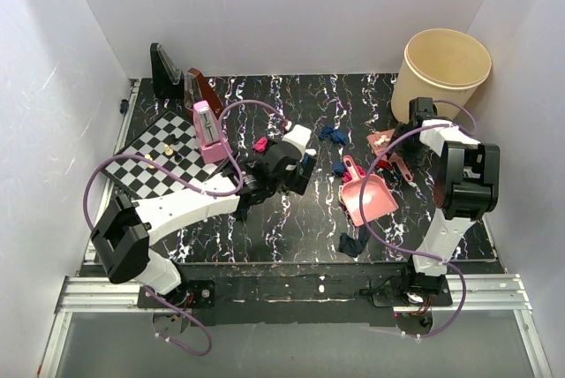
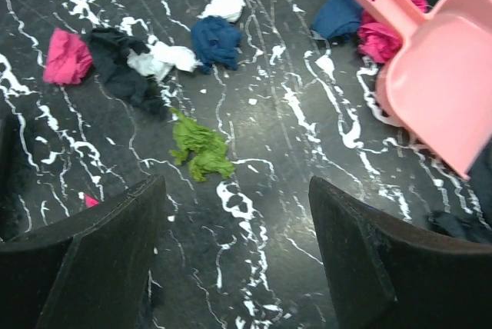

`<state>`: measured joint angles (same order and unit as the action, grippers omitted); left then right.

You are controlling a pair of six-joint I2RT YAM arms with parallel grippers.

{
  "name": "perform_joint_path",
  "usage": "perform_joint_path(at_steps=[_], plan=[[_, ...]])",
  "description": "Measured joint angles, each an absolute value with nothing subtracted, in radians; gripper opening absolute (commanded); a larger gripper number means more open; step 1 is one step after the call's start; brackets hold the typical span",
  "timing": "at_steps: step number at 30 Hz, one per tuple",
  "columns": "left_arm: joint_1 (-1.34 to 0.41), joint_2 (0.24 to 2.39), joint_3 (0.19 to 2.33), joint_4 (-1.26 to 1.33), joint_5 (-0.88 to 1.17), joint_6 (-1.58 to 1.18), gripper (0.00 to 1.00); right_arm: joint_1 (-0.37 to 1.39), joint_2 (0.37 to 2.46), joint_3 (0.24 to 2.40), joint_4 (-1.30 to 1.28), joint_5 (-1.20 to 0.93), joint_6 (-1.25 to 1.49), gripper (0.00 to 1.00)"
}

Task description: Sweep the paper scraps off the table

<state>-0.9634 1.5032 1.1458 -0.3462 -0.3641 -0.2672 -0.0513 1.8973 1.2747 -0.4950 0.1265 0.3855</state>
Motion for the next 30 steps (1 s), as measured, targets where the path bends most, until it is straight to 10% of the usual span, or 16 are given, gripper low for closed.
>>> perform_joint_path(at_steps=[10,16,30], plan=[[-0.955,1.462,0.907,-0.072,-0.458,-0.184,0.74,-0.044,1.860,1.242,-0.525,0.120,0.378,0.40],[-0.954,1.463,0.889,-0.002,-0.486,-0.183,0.74,-0.031,1.821,1.227,-0.545,0.124,0.392,0.85],[-0.953,1.451,0.856,0.058,-0.505,-0.183,0.73,-0.016,1.623,1.046,-0.529,0.134,0.383,0.73]])
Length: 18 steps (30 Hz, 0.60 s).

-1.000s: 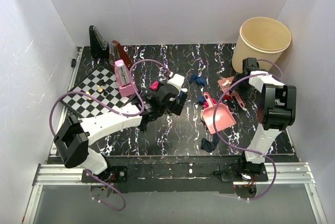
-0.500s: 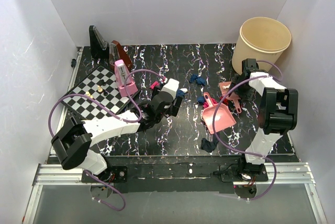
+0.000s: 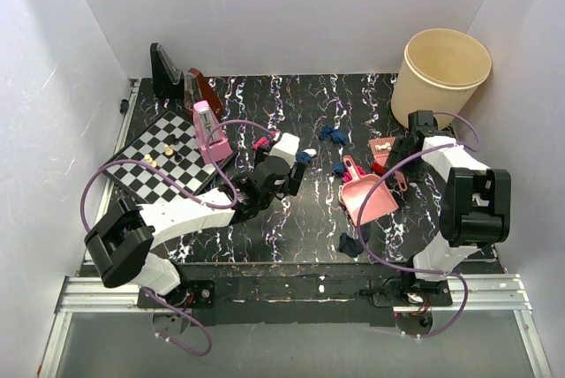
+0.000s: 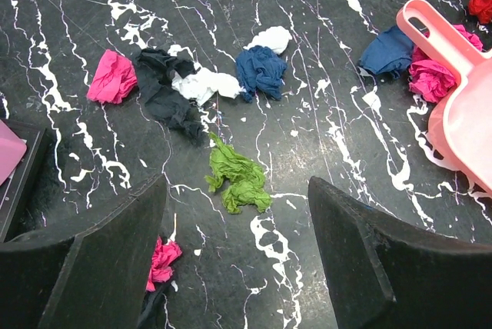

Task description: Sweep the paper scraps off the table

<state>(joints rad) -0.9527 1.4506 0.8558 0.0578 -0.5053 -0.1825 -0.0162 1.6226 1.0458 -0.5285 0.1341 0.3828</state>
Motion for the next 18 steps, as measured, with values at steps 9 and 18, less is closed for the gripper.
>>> perform_joint_path(at_steps=[9,18], plan=[[-0.953,1.439,0.848,0.071,-0.521,-0.172,0.72,-0.002,1.799,1.150,-0.575,0.175,0.366,0.49],[-0.953,1.438,0.848,0.076,-0.543,-0.163,0.72,0.036,1.836,1.200,-0.593,0.200,0.362,0.08]])
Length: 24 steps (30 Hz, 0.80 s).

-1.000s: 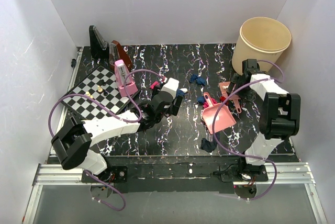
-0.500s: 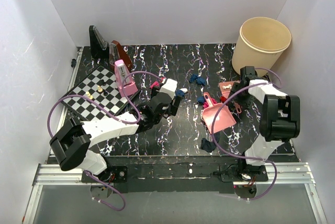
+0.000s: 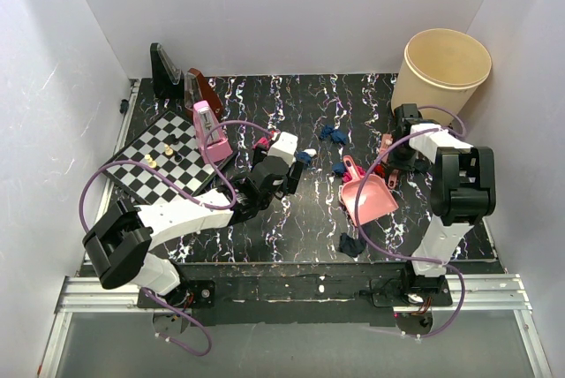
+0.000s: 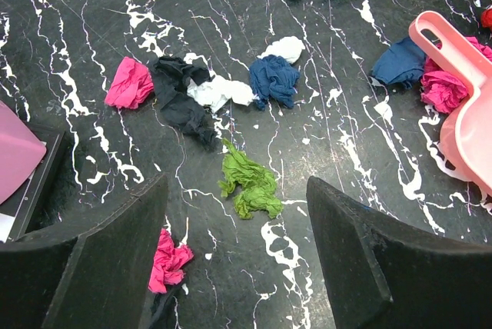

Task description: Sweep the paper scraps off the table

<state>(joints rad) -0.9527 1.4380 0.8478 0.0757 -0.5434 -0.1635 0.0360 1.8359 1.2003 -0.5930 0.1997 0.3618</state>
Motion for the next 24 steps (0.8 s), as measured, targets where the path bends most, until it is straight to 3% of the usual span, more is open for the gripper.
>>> perform_joint_path(at_steps=[24], plan=[[-0.951,1.436,0.842,0.090,-0.583,-0.156,0.72,0.280,1.591,1.266,-0.758,0.264,0.307,0.08]])
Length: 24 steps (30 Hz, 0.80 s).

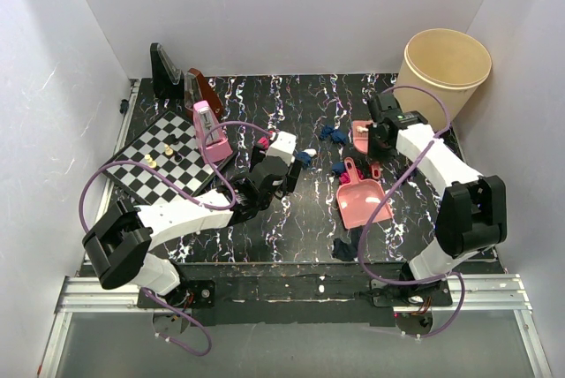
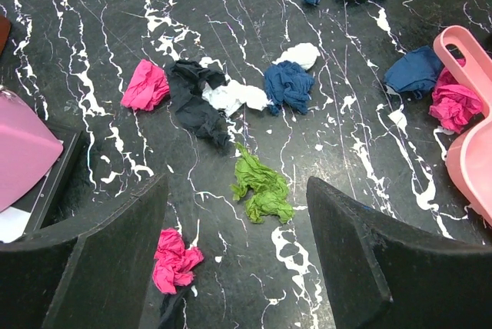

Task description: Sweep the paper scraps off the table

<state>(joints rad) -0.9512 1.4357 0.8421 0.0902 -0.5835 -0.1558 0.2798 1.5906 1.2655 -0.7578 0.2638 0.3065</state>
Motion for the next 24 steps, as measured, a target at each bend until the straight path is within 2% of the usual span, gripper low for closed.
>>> perform_joint_path(at_steps=[6,13,18,24], plan=[[-0.935,1.436,0.842,0.081,-0.603,-0.171,0.73,0.388,1.559,1.283,-0.784,0.169,0.299,0.11],[-0.888,1.407,0.818,0.069,-0.641,-0.210,0.74,0.526,1.560,1.305,-0.776,-0.010,0.334,0.08],[-0.871,1.384,0.799,0.073,-0.662,-0.224,0.74,0.582,1.573,1.245,-0.643,-0.253,0.402,0.07],[-0.872,1.380,0.779,0.092,-0.670,-0.226,0.75,0.575,1.572,1.142,-0.508,-0.418,0.508,0.08]])
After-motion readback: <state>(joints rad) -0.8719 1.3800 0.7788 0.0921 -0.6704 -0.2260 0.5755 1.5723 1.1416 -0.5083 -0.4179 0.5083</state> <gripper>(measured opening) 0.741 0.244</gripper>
